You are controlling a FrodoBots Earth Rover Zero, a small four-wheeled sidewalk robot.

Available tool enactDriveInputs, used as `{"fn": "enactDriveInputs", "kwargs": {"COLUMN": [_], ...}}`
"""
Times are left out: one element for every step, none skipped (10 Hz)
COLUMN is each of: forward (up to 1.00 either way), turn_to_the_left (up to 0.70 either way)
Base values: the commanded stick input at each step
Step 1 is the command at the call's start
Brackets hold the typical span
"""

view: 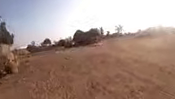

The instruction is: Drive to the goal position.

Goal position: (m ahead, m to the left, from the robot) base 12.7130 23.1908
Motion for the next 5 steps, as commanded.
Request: {"fn": "enactDriveInputs", "kwargs": {"forward": [0.7,0.7,0.7,0.7,0.7], "turn_to_the_left": [0.09,0.35,0.35,0.35,0.33]}}
